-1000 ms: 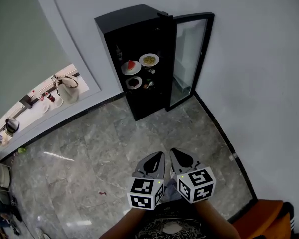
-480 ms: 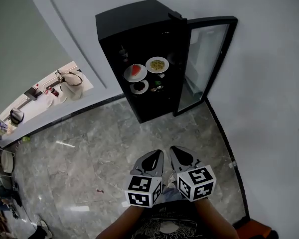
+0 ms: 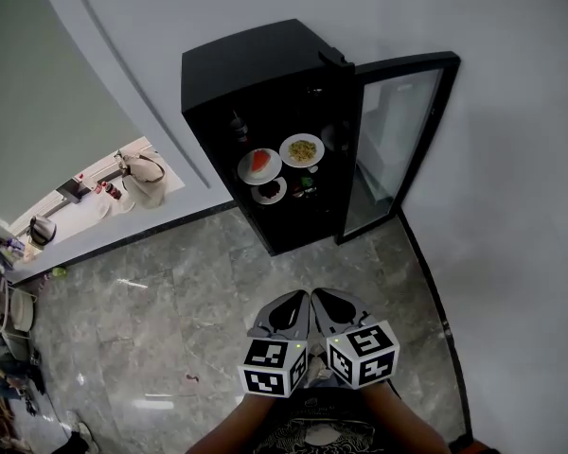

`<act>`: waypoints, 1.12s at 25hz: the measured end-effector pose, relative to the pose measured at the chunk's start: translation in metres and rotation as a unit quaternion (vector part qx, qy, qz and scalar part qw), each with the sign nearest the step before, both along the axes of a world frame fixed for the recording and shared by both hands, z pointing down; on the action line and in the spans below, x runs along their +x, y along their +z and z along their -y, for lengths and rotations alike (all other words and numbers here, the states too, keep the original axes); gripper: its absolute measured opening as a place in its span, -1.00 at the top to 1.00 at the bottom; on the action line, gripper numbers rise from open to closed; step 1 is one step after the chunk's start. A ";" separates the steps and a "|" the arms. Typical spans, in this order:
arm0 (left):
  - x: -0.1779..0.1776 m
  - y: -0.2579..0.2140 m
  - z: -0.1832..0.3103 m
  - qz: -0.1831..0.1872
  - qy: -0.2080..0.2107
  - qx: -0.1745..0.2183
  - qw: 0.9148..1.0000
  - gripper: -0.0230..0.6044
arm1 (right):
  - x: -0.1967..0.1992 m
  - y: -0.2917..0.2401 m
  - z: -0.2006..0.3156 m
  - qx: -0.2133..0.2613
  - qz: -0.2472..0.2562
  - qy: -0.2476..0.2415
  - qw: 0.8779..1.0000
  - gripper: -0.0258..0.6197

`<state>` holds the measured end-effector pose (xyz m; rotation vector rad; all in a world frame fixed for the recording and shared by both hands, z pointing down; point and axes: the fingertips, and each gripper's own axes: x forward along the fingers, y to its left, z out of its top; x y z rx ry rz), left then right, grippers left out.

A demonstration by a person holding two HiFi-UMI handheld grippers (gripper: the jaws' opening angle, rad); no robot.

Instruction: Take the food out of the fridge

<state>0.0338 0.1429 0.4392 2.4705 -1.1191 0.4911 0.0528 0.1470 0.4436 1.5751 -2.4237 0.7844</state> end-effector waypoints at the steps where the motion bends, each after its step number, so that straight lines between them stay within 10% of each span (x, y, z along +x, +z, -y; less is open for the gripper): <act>1: 0.001 0.000 0.004 -0.001 -0.002 0.000 1.000 0.98 | 0.001 0.000 0.004 0.000 0.001 0.000 1.000 0.92; 17: -0.010 0.022 0.124 -0.018 0.003 -0.016 1.000 0.98 | -0.003 0.024 0.119 -0.031 -0.003 0.014 0.999 0.92; 28: -0.054 0.035 0.230 -0.023 0.002 -0.028 0.999 0.98 | -0.034 0.052 0.241 -0.070 0.173 0.056 0.981 0.91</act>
